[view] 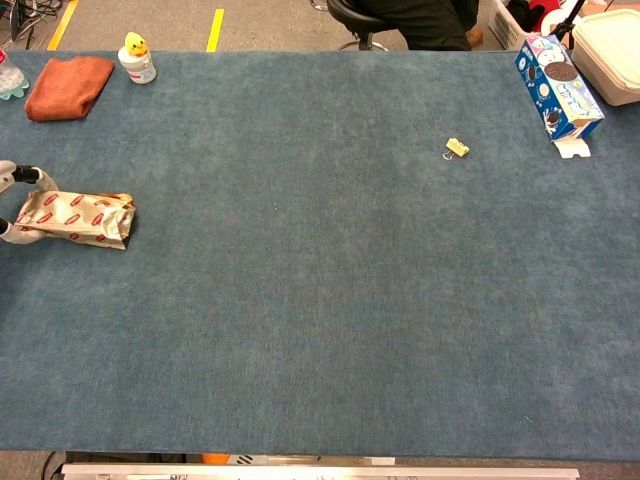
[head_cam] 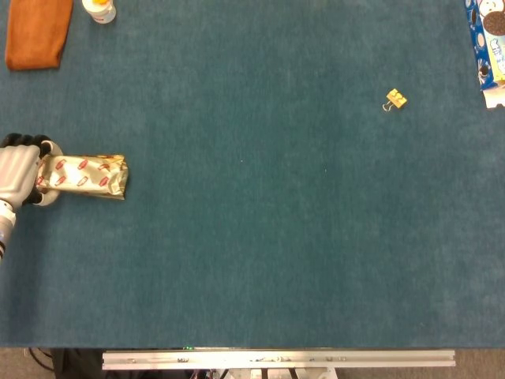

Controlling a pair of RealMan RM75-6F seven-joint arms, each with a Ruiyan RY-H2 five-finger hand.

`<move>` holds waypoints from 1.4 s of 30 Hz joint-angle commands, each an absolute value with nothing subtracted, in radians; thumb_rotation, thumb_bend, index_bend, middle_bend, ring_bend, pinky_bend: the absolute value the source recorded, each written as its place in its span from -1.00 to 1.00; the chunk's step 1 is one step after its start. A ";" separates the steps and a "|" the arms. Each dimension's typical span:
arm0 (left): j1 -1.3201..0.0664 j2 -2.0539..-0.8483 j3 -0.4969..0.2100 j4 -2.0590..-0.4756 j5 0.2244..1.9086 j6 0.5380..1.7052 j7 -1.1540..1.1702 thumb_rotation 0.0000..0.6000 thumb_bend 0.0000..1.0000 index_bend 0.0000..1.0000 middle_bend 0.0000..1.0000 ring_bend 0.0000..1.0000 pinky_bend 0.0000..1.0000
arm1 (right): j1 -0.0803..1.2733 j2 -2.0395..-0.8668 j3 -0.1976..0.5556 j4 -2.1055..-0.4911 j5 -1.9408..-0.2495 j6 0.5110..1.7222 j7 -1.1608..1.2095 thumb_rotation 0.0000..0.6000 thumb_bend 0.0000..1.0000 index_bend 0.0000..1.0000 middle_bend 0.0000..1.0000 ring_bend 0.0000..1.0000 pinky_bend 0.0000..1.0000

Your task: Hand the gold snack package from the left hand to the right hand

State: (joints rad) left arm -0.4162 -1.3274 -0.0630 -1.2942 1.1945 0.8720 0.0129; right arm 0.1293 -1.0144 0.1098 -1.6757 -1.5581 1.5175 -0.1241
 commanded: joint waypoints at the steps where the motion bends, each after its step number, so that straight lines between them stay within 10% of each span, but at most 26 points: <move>1: -0.420 -1.283 -0.070 -1.349 1.211 0.870 -0.023 1.00 -0.39 0.11 -0.51 -0.62 -0.74 | 0.139 -1.015 0.110 -1.680 -1.566 1.507 -0.127 1.00 -0.80 -0.65 -0.29 -0.42 -0.15; 30: -0.527 -1.060 -0.174 -1.926 1.058 0.817 -0.092 1.00 -0.33 0.17 -0.44 -0.57 -0.65 | 0.406 -1.109 0.123 -1.784 -1.762 1.271 -0.105 1.00 -0.93 -0.65 -0.31 -0.48 -0.18; 42: -0.624 -1.031 -0.202 -2.073 0.879 0.779 -0.060 1.00 -0.33 0.16 -0.44 -0.57 -0.65 | 0.532 -1.248 0.146 -1.780 -1.813 1.203 -0.150 1.00 -0.99 -0.63 -0.49 -0.73 -0.50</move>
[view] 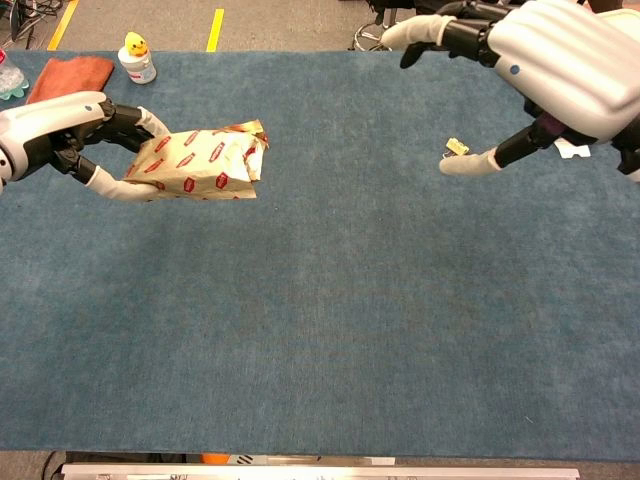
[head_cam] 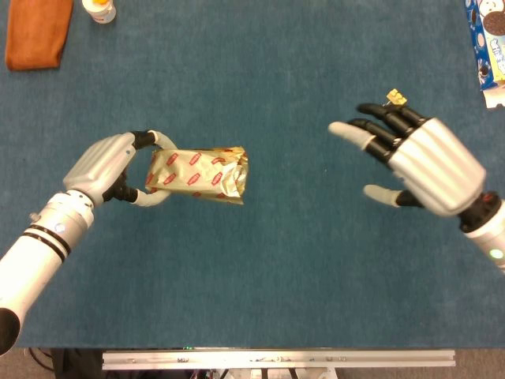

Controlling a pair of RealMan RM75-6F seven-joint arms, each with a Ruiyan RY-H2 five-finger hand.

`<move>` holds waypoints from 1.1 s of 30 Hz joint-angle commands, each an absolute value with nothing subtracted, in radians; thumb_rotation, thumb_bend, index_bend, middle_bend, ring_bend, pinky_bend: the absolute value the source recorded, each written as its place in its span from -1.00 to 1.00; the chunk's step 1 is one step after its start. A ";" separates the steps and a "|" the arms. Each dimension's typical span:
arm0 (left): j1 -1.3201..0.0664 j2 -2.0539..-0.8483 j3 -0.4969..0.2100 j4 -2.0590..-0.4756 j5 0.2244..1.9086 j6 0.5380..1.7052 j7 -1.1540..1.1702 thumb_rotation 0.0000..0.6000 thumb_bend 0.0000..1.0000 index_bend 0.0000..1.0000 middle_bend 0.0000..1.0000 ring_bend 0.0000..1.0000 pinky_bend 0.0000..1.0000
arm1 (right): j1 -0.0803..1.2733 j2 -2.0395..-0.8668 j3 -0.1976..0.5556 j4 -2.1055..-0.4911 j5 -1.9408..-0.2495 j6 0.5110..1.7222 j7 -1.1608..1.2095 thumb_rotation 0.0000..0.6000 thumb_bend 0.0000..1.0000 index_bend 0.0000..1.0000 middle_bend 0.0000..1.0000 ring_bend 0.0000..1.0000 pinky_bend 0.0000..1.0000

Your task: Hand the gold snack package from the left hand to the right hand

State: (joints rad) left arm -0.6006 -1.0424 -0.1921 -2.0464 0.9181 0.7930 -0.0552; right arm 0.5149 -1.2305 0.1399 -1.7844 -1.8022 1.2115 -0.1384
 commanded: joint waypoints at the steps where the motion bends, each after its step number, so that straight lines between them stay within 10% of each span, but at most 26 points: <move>1: -0.630 -1.027 -0.206 -2.079 0.867 0.774 -0.065 1.00 -0.33 0.16 -0.44 -0.57 -0.65 | 0.540 -1.254 0.147 -1.780 -1.817 1.199 -0.154 1.00 -0.99 -0.60 -0.51 -0.77 -0.53; 33: -0.751 -0.984 -0.224 -2.158 0.724 0.679 -0.190 1.00 -0.32 0.14 -0.54 -0.58 -0.65 | 0.722 -1.503 0.180 -1.681 -1.778 1.116 -0.324 1.00 -0.98 -0.47 -0.54 -0.82 -0.62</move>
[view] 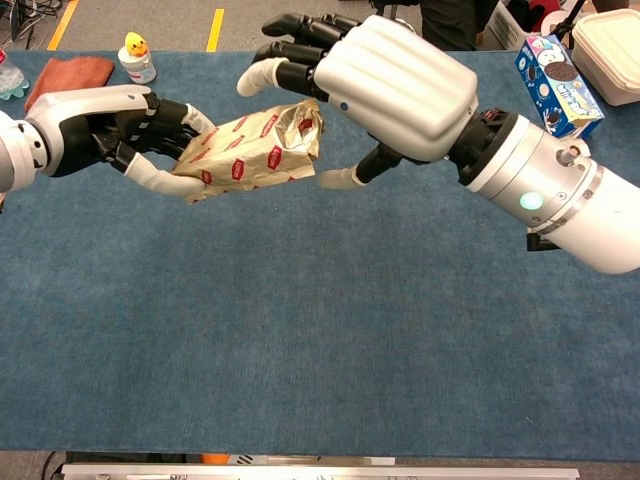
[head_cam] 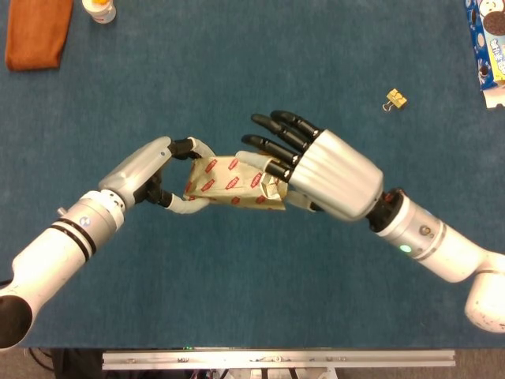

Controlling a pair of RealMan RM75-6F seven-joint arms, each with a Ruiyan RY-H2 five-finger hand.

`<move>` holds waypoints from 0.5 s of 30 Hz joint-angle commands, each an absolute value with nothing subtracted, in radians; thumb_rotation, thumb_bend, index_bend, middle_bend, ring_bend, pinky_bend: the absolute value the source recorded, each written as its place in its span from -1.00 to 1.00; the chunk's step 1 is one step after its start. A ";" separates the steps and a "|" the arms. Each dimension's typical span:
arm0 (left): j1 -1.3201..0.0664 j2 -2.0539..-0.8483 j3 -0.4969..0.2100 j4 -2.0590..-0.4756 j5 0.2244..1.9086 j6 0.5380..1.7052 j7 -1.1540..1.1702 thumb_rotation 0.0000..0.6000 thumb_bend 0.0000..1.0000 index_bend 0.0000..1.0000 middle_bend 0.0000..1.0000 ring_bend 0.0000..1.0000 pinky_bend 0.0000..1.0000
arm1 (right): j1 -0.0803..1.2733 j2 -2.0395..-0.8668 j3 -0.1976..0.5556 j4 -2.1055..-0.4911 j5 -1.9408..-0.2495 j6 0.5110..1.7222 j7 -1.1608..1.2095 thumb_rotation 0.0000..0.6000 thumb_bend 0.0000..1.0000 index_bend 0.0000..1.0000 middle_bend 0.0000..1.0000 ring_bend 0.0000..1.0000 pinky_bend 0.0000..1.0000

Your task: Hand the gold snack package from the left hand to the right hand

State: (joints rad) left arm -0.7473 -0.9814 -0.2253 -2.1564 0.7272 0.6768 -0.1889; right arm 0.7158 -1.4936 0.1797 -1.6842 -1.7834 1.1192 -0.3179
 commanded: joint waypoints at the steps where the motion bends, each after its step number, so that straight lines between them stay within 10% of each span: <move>1: -0.754 -0.987 -0.224 -2.159 0.721 0.681 -0.192 1.00 -0.32 0.14 -0.54 -0.58 -0.65 | 0.725 -1.508 0.180 -1.679 -1.776 1.115 -0.326 1.00 -0.97 -0.46 -0.54 -0.82 -0.62; 15: -0.794 -1.003 -0.208 -2.169 0.689 0.690 -0.191 1.00 -0.32 0.12 -0.54 -0.58 -0.65 | 0.768 -1.575 0.180 -1.626 -1.761 1.132 -0.300 1.00 -0.59 0.19 -0.30 -0.68 -0.60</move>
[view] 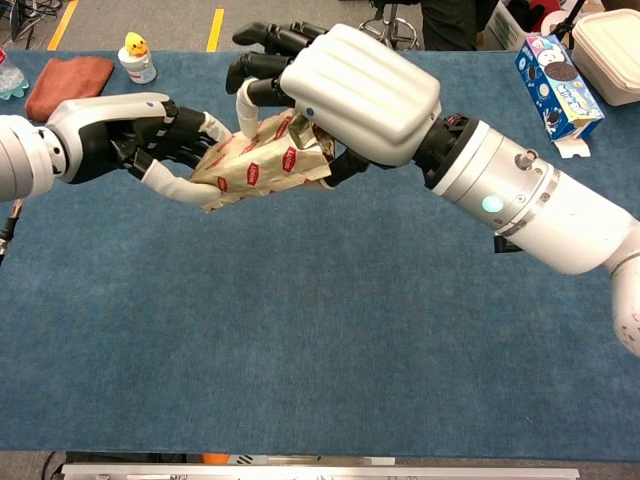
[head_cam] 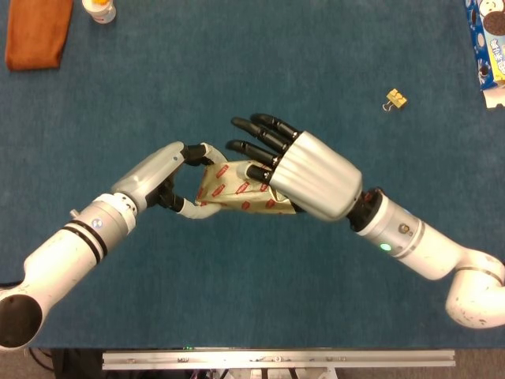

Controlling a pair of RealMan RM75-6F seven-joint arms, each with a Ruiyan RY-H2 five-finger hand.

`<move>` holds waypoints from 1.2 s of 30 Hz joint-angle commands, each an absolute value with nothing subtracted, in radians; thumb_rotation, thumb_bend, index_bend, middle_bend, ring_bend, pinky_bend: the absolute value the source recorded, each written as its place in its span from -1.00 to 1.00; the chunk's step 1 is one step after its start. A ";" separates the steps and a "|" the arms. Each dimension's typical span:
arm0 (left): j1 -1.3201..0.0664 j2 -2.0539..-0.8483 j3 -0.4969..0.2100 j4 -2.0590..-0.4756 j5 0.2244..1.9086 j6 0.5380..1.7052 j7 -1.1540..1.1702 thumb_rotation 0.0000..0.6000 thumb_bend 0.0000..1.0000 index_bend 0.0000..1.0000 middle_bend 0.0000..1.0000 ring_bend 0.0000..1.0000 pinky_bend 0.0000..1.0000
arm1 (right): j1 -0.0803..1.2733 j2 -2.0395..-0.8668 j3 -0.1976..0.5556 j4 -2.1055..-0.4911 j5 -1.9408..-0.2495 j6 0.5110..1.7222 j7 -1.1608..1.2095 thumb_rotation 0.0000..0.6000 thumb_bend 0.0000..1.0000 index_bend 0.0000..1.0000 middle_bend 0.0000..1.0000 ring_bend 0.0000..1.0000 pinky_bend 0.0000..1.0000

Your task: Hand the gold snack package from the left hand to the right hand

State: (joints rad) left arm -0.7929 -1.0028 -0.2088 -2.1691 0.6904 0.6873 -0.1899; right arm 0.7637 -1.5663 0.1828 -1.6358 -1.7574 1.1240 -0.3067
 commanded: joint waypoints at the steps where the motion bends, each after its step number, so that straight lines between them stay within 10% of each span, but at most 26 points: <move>1: -0.795 -1.003 -0.206 -2.169 0.690 0.691 -0.191 1.00 -0.32 0.10 -0.54 -0.58 -0.65 | 0.769 -1.578 0.178 -1.621 -1.761 1.133 -0.297 1.00 -0.57 0.26 -0.27 -0.65 -0.60; 16: -0.752 -0.974 -0.216 -2.146 0.766 0.657 -0.272 1.00 -0.32 -0.71 -0.79 -0.80 -0.65 | 0.760 -1.591 0.153 -1.575 -1.784 1.216 -0.254 1.00 -0.46 0.47 -0.11 -0.47 -0.52; 36: -0.631 -0.912 -0.206 -2.038 0.926 0.668 -0.375 1.00 -0.32 -0.80 -0.89 -0.90 -0.65 | 0.590 -1.407 0.052 -1.599 -1.880 1.472 -0.205 1.00 -0.45 0.50 -0.08 -0.42 -0.50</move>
